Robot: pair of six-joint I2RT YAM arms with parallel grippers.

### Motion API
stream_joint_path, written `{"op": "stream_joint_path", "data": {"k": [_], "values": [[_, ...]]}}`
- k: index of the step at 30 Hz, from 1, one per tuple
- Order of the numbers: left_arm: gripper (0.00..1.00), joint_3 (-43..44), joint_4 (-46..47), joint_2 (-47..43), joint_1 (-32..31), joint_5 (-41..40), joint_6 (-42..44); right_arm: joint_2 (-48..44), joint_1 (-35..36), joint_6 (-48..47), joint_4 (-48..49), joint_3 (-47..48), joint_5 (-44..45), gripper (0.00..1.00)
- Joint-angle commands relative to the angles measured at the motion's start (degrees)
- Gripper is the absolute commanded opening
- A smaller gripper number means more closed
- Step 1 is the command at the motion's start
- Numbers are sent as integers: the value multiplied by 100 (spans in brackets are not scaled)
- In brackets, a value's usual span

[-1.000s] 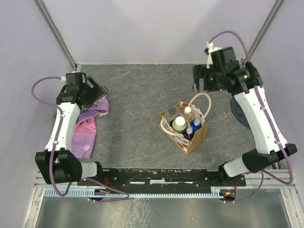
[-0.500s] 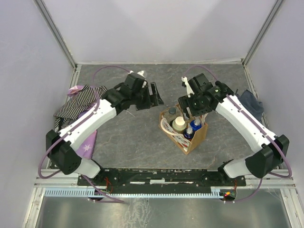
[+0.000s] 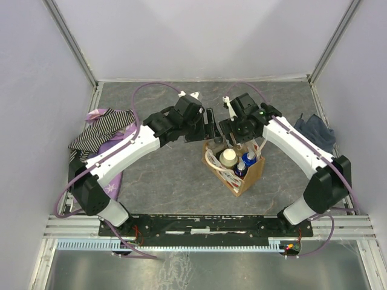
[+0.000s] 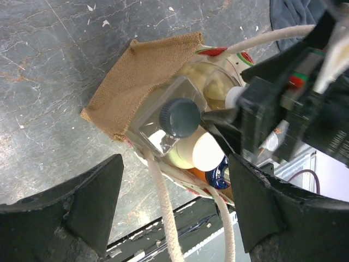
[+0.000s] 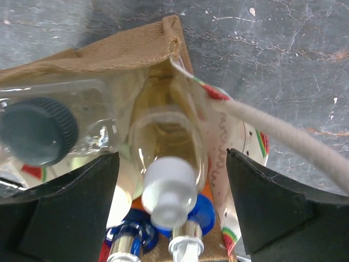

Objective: Take the personal care products out of the canvas bag

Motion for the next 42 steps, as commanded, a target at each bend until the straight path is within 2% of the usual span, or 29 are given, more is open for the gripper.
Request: {"op": "stream_joint_path", "data": {"k": [1,8,10,15,18,20,22,24,25,26,27,28,29,30,36,42], "values": [[84,46,-161,-291,-158,-120,-215,359,17,-114,354,-89,395,86],[81,-437,-274,-416,-713,-243,-406,478,19,-119,524,-472,328,72],[81,-565,-283,-343,-805,-353,-416,570,17,-121,551,-506,228,64],[81,-773,-327,-182,-811,-681,-377,496,18,-31,574,-520,103,30],[81,-788,-325,-76,-817,-933,-330,354,25,-19,478,-418,94,21],[81,-770,-335,28,-815,-1080,-317,263,25,-19,378,-263,67,19],[81,-744,-280,141,-817,-1074,-317,161,22,-27,290,-142,-17,11],[69,-724,-263,225,-816,-993,-315,23,22,-23,178,4,-38,2],[55,-748,-200,215,-817,-936,-322,-38,18,-20,92,104,-37,1],[34,-784,-157,160,-815,-921,-330,-138,17,-23,8,207,-22,1],[18,-820,-139,86,-814,-931,-359,-223,17,-28,-68,327,9,1],[9,-862,-126,14,-814,-966,-381,-304,17,-33,-159,469,40,1],[5,-892,-137,-61,-815,-1018,-392,-392,20,-43,-240,605,75,1],[3,-907,-163,-121,-818,-1040,-400,-464,20,-46,-314,768,111,1],[3,-979,-204,-167,-819,-976,-404,-754,24,3,-620,1763,-113,1],[3,-1084,-153,-173,-814,-834,-439,-572,17,-41,-355,2789,-193,1]]}}
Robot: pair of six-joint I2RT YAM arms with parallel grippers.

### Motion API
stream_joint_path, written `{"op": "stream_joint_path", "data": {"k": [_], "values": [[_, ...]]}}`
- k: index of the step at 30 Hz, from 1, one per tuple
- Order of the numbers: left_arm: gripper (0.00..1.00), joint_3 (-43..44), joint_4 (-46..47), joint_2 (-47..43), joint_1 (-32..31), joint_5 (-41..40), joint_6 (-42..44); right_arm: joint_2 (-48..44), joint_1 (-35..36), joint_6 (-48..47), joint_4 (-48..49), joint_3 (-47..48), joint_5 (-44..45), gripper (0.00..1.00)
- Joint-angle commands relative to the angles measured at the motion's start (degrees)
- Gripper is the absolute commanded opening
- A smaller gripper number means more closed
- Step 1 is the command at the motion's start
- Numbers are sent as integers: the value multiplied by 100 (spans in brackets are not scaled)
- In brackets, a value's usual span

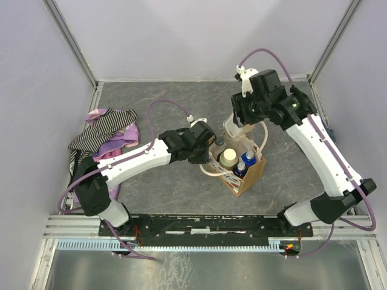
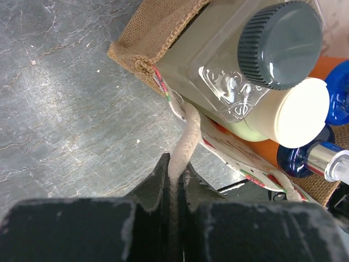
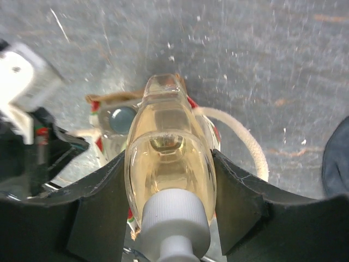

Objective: Take the personal care products out of the canvas bag

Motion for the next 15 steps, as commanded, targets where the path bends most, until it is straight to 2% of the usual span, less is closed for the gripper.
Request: {"op": "stream_joint_path", "data": {"k": [1,7,11,15], "values": [[3,-97,175,-285,18,8,-185,11,5,53,649,1009,-220,1],[3,-201,44,-576,12,-128,-230,1091,6,172,677,2349,-68,1],[3,-96,-175,-805,17,-310,-254,2102,4,114,338,3221,516,1],[3,285,-772,-1026,31,-871,-174,2832,-11,8,128,3760,1019,0]]}}
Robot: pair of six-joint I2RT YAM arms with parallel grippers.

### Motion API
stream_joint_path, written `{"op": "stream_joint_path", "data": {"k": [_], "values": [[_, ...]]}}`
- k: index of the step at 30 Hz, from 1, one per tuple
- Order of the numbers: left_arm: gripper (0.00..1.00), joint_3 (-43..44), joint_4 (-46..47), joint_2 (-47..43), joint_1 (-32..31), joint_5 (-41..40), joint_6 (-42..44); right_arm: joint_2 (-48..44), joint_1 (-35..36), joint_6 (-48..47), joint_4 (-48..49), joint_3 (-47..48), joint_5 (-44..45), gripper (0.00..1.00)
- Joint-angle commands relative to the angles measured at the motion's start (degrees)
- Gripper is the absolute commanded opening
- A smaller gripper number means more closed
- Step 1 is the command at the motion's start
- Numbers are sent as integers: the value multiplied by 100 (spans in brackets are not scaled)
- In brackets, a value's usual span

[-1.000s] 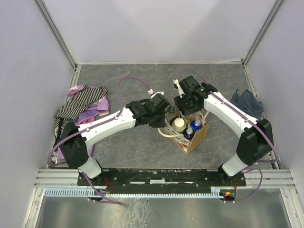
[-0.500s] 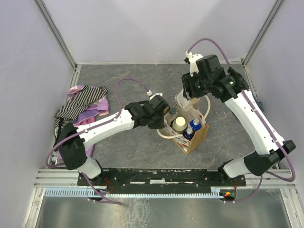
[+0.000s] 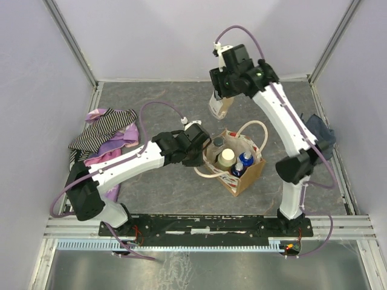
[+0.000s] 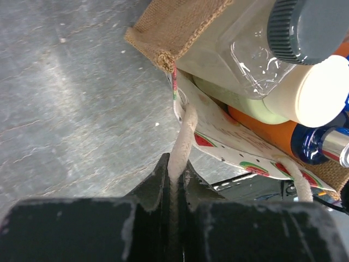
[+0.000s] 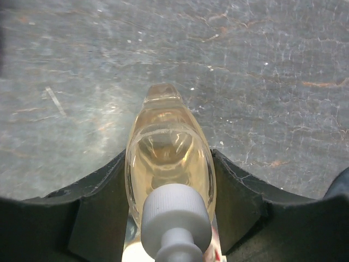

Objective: Take the personal care products out of the canvas bag

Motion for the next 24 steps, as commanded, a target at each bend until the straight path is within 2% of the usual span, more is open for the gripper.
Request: {"op": "stream_joint_path", "data": {"k": [1,4,11,14,21,24], "values": [[3,601,-654,-666,65,-962,-54,450,-33,-72,223,686,784,0],[3,732,-1011,-786,271,-1321,28,577,-111,-29,263,692,880,0],[3,203,-929,-1142,1495,-963,435,639,-320,62,197,320,833,1],[9,-98,-677,-1093,1990,-652,641,699,-342,-13,82,-11,782,0],[16,-368,-310,-531,2184,-363,835,876,-347,-81,-92,-791,689,1],[23,-427,-184,-442,2192,-290,826,846,-347,-20,-34,-1113,536,1]]}}
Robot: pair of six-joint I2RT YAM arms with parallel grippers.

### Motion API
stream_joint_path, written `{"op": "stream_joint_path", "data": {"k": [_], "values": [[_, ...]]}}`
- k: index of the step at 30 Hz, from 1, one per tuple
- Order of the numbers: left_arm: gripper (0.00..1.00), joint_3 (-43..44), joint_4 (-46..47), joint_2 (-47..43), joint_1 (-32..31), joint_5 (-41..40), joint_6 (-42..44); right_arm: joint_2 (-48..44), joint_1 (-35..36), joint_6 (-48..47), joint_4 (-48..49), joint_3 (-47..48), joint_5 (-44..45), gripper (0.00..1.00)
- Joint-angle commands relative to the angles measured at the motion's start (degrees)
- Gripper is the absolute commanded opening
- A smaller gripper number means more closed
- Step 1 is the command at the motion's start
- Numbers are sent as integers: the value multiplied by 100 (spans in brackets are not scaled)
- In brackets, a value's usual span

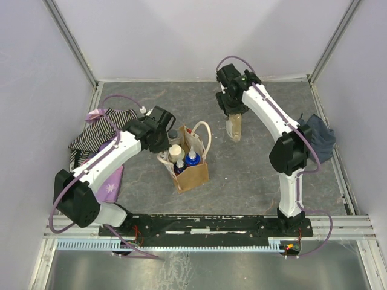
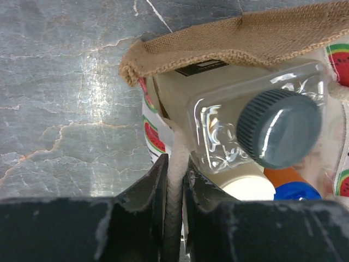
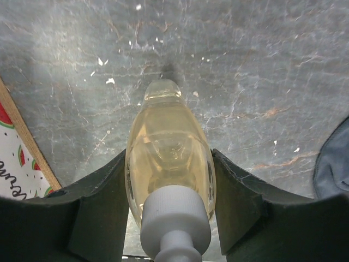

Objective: Take the personal care products out of the canvas bag

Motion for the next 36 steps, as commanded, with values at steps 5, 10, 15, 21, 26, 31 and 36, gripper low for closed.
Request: {"op": "stream_joint_path", "data": {"k": [5,10,15,21,26,31,36], "values": [[32,-166,840,117,-11,292,234,-331,25,171,505,-711,-332,1],[46,-200,854,82,-1,442,266,-481,30,188,696,-1213,-413,10],[47,-244,850,-123,8,440,253,-739,27,306,772,-1586,-354,60],[48,-319,794,-287,16,451,228,-1426,44,426,818,-1896,-99,100],[52,-396,794,-338,21,411,218,-2145,361,308,608,-1503,15,100],[52,-484,801,-322,34,397,190,-2287,1455,442,68,-726,-28,90],[53,-521,819,-372,52,439,137,-2362,2520,734,165,-633,266,84]]}}
